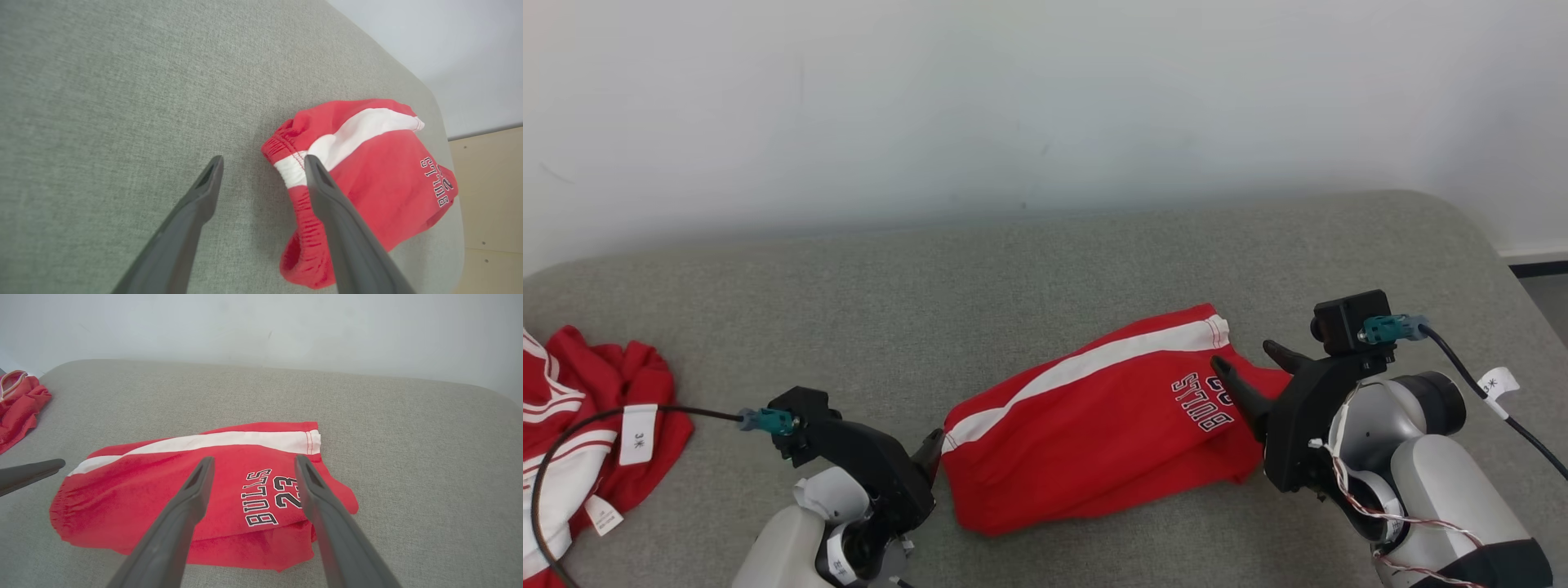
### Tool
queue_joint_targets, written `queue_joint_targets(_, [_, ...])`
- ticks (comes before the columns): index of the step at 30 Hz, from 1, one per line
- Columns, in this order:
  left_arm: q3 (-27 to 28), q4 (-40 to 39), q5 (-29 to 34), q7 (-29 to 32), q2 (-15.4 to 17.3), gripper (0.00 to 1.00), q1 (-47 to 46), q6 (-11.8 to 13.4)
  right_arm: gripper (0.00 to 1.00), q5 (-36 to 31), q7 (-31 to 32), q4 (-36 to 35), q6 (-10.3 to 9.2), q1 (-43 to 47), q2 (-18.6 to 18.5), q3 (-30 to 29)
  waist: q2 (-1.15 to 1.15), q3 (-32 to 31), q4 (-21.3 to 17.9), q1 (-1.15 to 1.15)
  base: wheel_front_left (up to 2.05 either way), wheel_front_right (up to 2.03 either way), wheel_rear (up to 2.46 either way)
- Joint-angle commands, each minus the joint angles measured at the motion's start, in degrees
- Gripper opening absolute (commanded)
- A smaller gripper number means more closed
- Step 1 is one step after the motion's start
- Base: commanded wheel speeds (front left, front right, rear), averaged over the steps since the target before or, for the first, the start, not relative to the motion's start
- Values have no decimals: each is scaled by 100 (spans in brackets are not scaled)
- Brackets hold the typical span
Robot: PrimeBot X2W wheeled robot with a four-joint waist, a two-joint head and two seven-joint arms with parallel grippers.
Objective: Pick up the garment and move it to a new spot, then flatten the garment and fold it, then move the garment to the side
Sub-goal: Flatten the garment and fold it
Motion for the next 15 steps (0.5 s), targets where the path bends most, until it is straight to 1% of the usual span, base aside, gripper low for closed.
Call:
queue_joint_targets(1, [-30, 30, -56, -8, -5, 100, -42, 23, 100, 34, -31, 13, -12, -53, -27, 15, -1, 47, -39, -1, 0, 0, 0])
queue_joint_targets(4, [-201, 178, -326, 100, -7, 100, -188, 82, 100, 71, -74, 144, -12, -150, -82, 31, -1, 93, -62, -1, 0, 0, 0])
queue_joint_targets(7, [-368, 242, -624, 116, -7, 100, -271, 87, 100, 86, -122, 218, -12, -234, -113, 39, -1, 132, -72, -1, 0, 0, 0])
queue_joint_targets(9, [-474, 282, -703, 57, -6, 100, -319, 139, 100, 97, -152, 273, -12, -273, -131, 29, -1, 159, -73, -1, 0, 0, 0])
queue_joint_targets(10, [-528, 310, -739, 48, -5, 98, -329, 147, 100, 99, -161, 289, -12, -300, -136, 29, -1, 170, -74, -1, 0, 0, 0])
queue_joint_targets(11, [-580, 339, -796, 52, -6, 95, -344, 159, 100, 103, -179, 303, -12, -326, -138, 30, -1, 178, -75, -1, 0, 0, 0])
queue_joint_targets(14, [-691, 369, -917, -20, -5, 78, -419, 145, 100, 100, -210, 338, -12, -357, -148, 24, -1, 194, -70, -1, 0, 0, 0])
queue_joint_targets(15, [-743, 395, -890, -66, -4, 70, -437, 162, 100, 95, -222, 357, -12, -361, -156, 17, -1, 200, -67, -1, 0, 0, 0])
